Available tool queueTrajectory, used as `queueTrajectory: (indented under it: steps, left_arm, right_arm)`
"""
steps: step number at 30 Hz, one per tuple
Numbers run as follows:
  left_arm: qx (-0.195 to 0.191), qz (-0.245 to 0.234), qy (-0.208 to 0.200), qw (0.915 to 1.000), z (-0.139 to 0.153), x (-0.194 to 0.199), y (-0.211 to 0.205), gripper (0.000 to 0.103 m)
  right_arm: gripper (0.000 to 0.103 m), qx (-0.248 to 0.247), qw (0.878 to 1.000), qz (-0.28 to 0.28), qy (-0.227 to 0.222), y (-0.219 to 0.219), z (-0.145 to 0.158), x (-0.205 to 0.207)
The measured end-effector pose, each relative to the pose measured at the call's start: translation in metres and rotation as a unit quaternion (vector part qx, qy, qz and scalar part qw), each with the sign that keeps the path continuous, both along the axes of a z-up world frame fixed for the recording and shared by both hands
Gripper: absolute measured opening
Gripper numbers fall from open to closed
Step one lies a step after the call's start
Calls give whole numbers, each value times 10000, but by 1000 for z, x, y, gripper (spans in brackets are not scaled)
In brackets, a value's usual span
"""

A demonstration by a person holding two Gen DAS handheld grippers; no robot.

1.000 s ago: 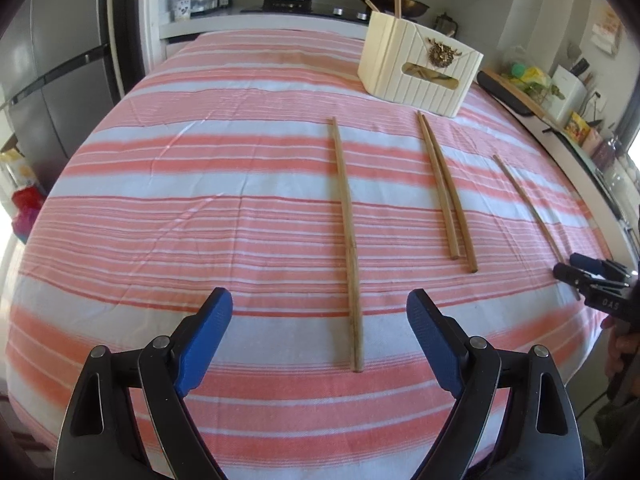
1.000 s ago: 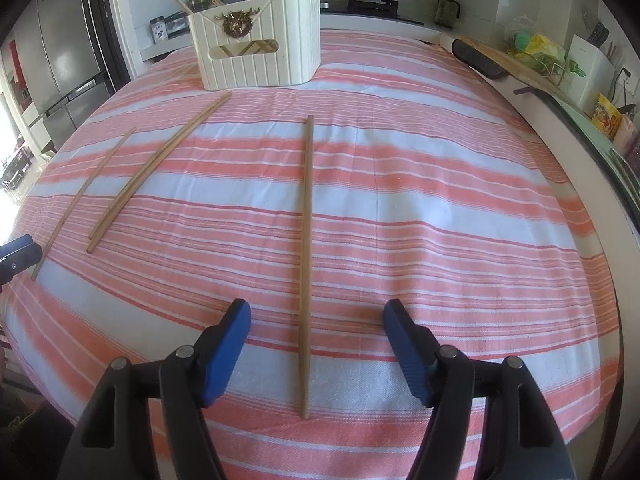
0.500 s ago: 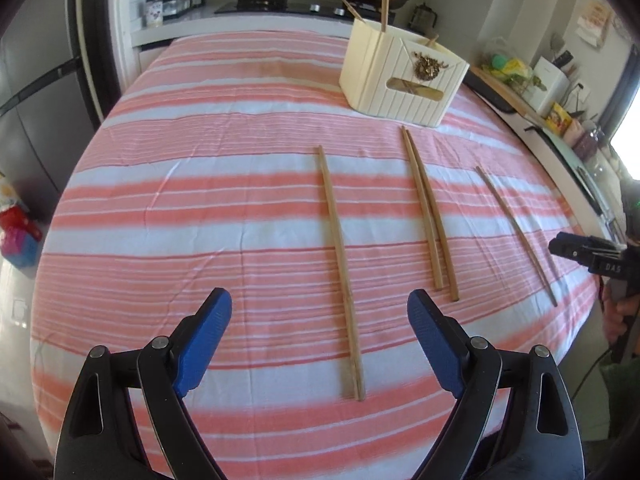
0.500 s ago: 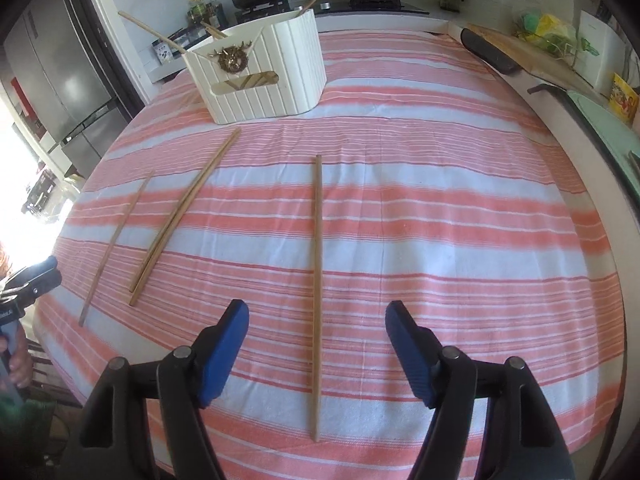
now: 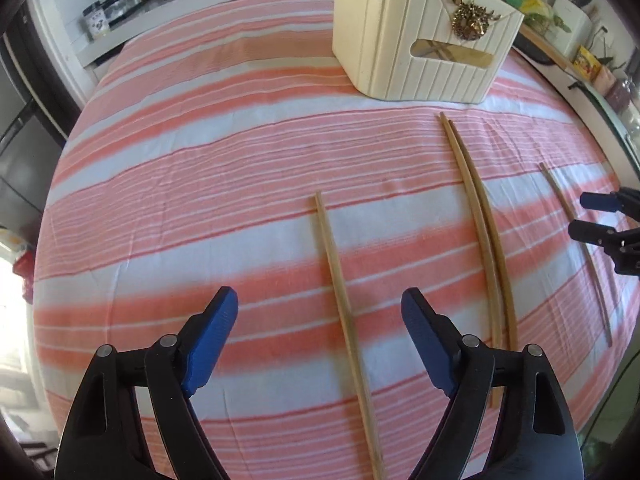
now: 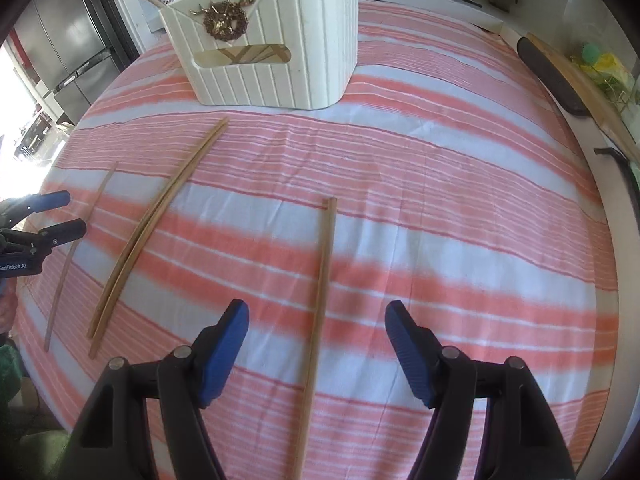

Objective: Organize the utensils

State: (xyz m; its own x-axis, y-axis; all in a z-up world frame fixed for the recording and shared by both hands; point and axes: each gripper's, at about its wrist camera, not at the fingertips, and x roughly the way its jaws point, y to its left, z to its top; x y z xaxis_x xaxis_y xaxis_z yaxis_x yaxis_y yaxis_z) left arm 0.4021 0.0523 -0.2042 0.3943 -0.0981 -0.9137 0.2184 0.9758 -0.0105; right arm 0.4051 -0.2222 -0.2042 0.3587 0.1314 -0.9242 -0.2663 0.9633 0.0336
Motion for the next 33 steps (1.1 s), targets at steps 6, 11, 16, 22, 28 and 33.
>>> queueTrajectory:
  steps: [6,11,16,22,28,33]
  left_arm:
    - [24,35,11,10000,-4,10,-1,62]
    - [-32,135,-221,9997,-2,18,-2,17]
    - [-304,298,-396,9983,8,18,1,5]
    - [-627,367,-1135,9909,69,-12,16,4]
    - [-932,393,-1922,9761,140,-48,36,4]
    - [-1184,408,-2447,9615,184,-76,44,4]
  right_arm:
    - [54,-110,9996,-205,-175,13,-9,36]
    - [10,-45,9978,-550,-369,6,-7,53]
    - [6,342,9952,-775,-493,-6,4,54]
    - [6,742,9869,-795,-1192,-23,60,16]
    - [6,1103,9711,-610,-2028,-33,133,-36]
    - [6,1265,9566,-424,-2591,-38,176,-79]
